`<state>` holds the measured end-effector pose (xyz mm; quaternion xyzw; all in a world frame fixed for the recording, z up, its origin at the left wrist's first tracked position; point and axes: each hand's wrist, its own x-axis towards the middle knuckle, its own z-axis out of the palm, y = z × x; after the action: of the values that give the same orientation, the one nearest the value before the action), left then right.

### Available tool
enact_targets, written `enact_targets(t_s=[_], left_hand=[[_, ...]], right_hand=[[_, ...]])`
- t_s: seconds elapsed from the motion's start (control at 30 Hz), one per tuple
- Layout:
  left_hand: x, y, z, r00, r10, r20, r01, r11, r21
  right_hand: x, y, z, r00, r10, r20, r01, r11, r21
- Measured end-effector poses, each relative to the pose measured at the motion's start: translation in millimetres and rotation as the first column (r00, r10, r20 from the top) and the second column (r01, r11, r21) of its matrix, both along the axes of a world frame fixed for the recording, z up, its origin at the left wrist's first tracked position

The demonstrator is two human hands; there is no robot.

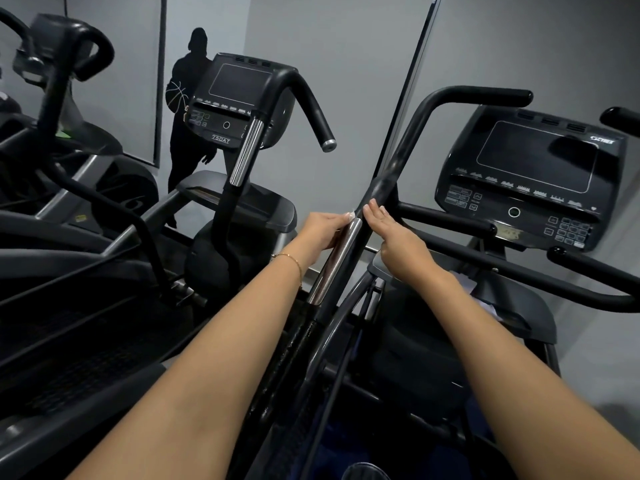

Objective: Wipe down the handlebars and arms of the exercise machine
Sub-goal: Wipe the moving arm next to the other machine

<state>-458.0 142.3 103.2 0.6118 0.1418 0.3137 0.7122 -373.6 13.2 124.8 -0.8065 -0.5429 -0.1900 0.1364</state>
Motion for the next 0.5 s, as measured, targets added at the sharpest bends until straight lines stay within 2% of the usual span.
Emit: enact_targets(t_s=[0.2,0.4,0.5], left_hand=[[-14.2,1.6,-17.8,0.999,-0.008,-0.047,0.008,1.0,0.008],[-13.5,-12.7,-19.0,0.971,0.239,-0.017,-0.232,0.957,0.172],[-31.3,-11.8,-34.3,0.952,0.289,-0.104,-0.253,0.93,0.267]], right_hand=[[-2.6,0.2,-2.3,1.0,-0.012,-0.008,0.012,1.0,0.015],[-11.3,-4.8,3.4,0.997,-0.077,0.015,0.077,0.996,-0.052],[-14.6,-3.6,6.4,0.994,-0.105,0.045,0.109,0.987,-0.121]])
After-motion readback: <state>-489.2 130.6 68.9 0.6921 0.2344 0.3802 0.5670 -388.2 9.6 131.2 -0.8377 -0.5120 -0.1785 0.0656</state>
